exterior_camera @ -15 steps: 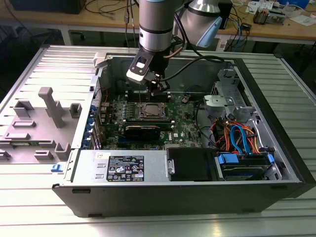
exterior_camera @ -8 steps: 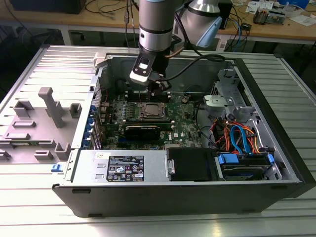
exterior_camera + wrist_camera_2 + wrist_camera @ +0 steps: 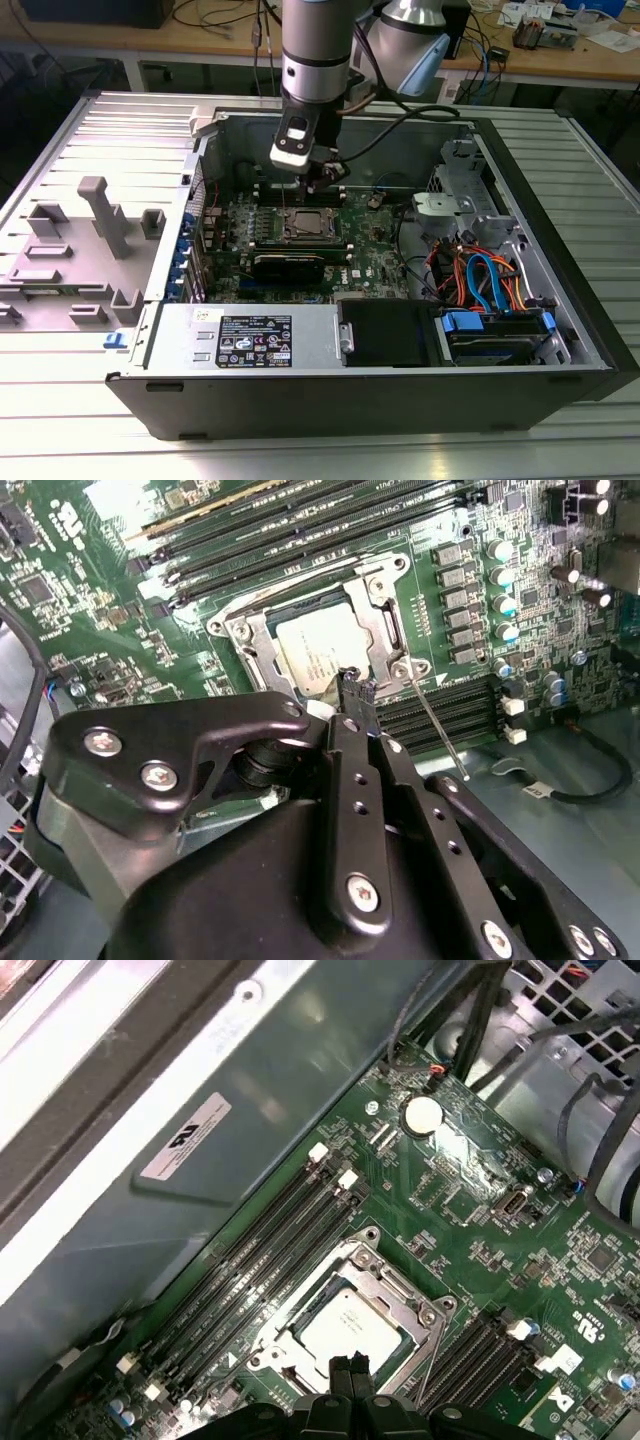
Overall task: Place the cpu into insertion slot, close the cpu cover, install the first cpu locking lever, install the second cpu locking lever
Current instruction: 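Install the first cpu locking lever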
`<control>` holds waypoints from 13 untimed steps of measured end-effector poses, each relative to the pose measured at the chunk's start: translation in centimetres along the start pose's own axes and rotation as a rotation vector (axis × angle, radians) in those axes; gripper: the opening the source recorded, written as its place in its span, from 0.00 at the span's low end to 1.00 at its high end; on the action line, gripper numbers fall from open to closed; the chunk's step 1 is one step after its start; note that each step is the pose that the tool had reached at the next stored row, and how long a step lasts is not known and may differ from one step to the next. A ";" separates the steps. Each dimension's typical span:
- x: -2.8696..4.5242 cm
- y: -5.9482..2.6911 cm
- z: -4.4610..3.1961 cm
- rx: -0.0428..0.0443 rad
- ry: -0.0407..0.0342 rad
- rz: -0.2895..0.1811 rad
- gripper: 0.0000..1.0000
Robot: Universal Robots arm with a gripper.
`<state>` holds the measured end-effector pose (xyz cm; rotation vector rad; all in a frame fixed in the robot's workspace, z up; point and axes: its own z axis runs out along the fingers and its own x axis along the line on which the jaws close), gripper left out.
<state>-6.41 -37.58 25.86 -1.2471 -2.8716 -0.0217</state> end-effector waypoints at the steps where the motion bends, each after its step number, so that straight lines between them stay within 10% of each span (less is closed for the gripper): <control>1: 0.00 0.00 -0.12 0.0002 0.0001 -0.008 0.11; 13: 0.00 0.00 -0.22 0.0027 0.0035 -0.249 0.11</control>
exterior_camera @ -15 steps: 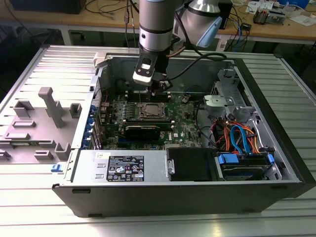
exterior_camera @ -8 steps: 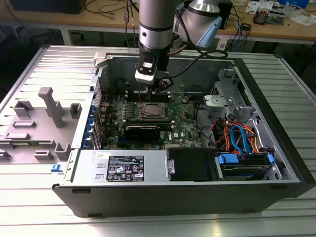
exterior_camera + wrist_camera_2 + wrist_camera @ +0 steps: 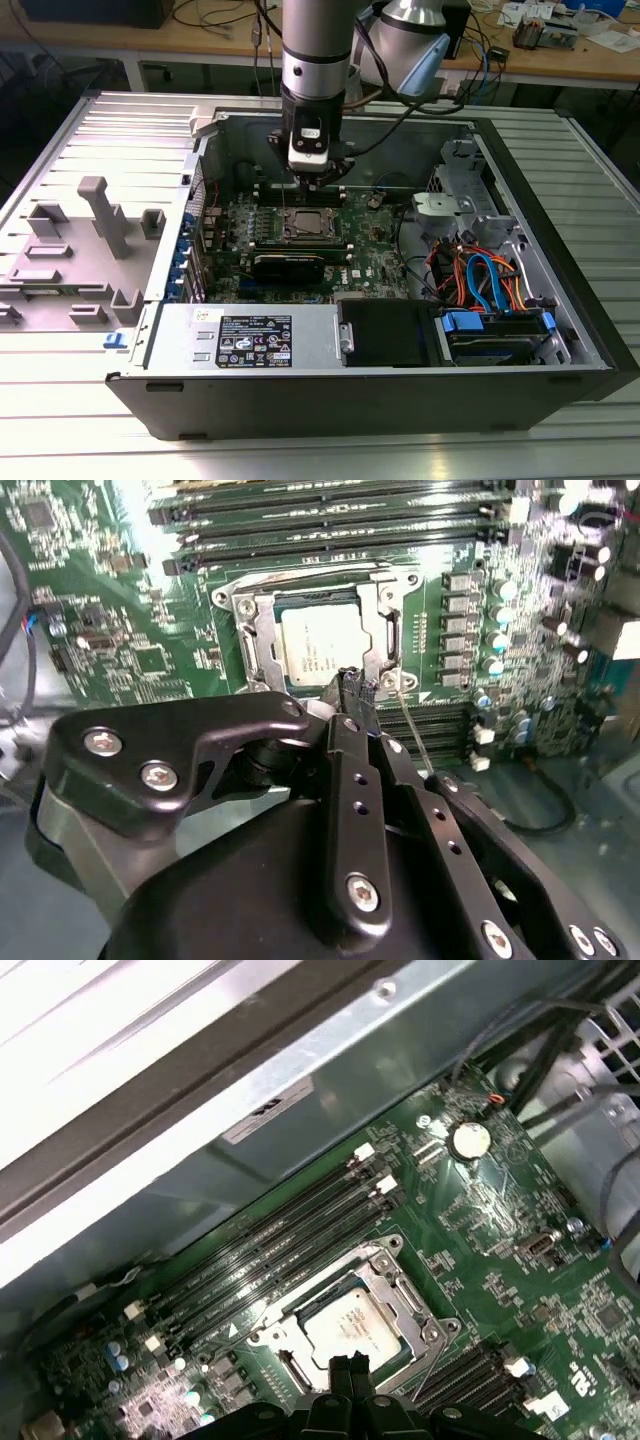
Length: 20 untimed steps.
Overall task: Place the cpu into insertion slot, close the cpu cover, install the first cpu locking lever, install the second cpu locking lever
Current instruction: 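Install the first cpu locking lever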
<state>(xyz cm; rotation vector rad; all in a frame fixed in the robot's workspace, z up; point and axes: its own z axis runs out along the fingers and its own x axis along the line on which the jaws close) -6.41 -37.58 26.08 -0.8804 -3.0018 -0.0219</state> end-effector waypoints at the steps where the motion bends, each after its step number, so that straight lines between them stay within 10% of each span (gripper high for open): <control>1: 0.00 0.00 0.00 0.0003 0.0002 -0.019 0.11; 20: 1.64 -1.06 0.01 0.0016 0.0024 -0.166 0.11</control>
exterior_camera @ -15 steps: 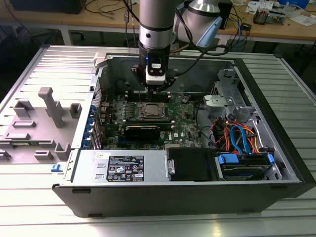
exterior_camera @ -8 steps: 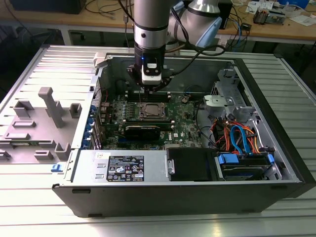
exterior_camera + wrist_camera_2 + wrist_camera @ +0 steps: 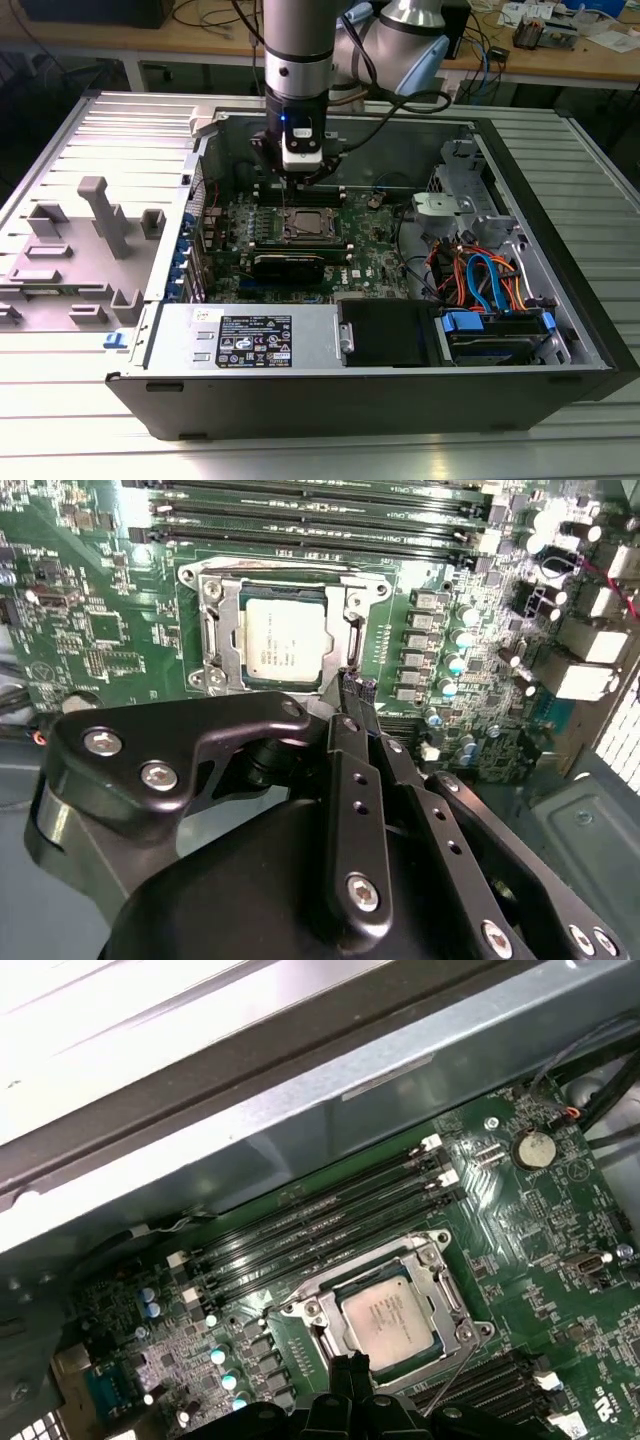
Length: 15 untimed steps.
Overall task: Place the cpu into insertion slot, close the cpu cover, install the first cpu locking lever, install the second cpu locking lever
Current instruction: 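Install the first cpu locking lever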
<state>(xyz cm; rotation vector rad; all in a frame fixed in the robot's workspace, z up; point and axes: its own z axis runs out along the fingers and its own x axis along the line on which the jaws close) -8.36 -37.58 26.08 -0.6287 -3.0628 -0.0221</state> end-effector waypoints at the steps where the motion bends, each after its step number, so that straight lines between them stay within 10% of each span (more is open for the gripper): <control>1: 0.01 0.00 -0.01 0.0006 0.0003 -0.024 0.11; 4: 0.01 -0.01 0.00 0.0020 0.0013 -0.118 0.11; 15: 0.46 -0.19 0.01 0.0014 0.0018 -0.140 0.11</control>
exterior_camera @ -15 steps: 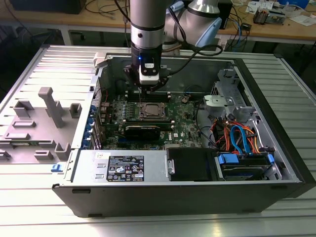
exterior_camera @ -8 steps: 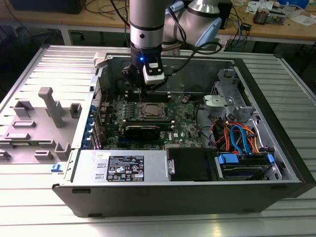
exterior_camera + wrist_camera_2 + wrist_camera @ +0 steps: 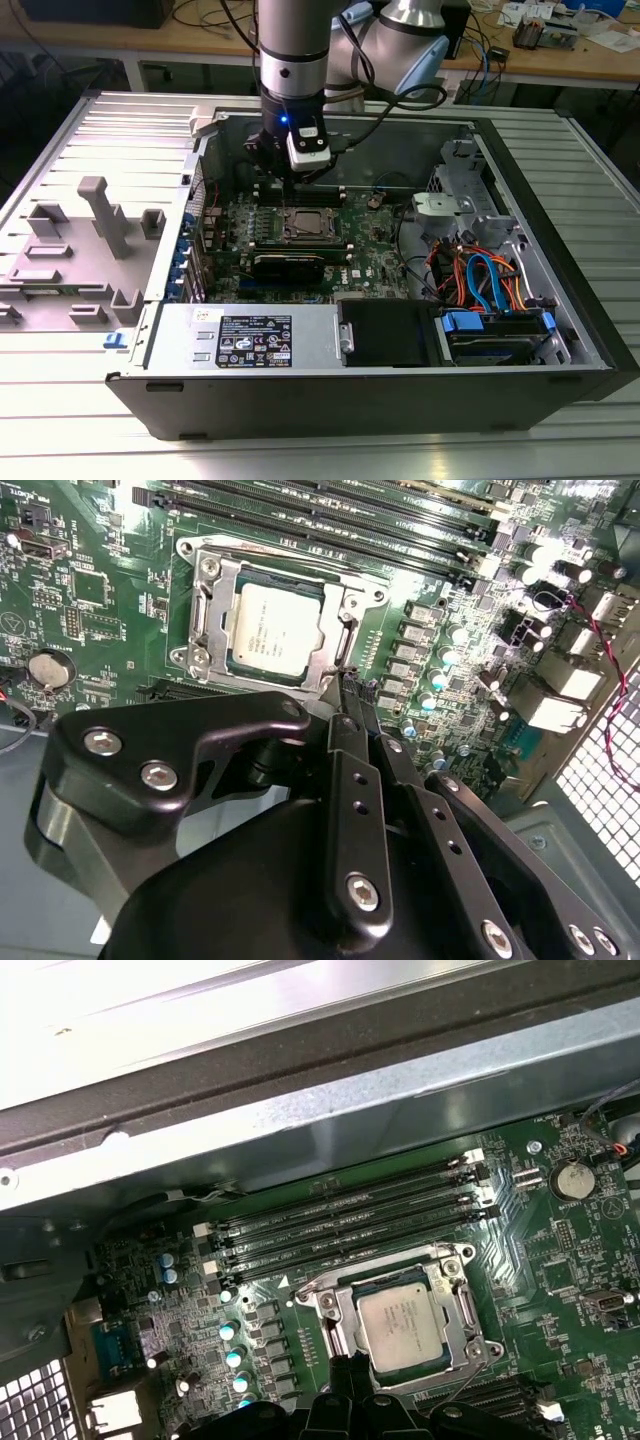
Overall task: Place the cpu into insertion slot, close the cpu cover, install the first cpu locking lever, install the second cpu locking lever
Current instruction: 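Install the first cpu locking lever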
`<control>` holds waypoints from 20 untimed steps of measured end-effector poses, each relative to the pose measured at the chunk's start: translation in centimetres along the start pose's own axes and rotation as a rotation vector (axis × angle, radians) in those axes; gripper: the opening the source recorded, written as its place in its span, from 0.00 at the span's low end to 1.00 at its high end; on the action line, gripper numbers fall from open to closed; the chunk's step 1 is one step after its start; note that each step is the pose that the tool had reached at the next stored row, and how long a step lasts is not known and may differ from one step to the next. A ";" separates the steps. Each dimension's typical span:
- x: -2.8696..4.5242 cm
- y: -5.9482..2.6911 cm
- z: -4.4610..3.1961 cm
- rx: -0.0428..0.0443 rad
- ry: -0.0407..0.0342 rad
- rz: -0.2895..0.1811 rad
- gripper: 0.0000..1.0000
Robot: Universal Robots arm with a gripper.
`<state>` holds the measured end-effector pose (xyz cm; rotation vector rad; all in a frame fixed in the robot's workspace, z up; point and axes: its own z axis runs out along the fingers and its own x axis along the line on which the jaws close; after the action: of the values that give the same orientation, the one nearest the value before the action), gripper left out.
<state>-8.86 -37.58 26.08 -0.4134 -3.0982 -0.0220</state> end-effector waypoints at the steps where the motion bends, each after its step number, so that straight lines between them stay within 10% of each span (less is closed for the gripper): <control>1: 0.00 0.00 0.00 0.0000 0.0000 0.000 0.11; 14: 0.12 -0.04 0.00 0.0001 0.0001 -0.002 0.11; 20: 0.17 -0.07 0.00 0.0020 0.0013 -0.112 0.11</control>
<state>-9.05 -37.60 26.08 -0.2387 -3.1157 -0.0206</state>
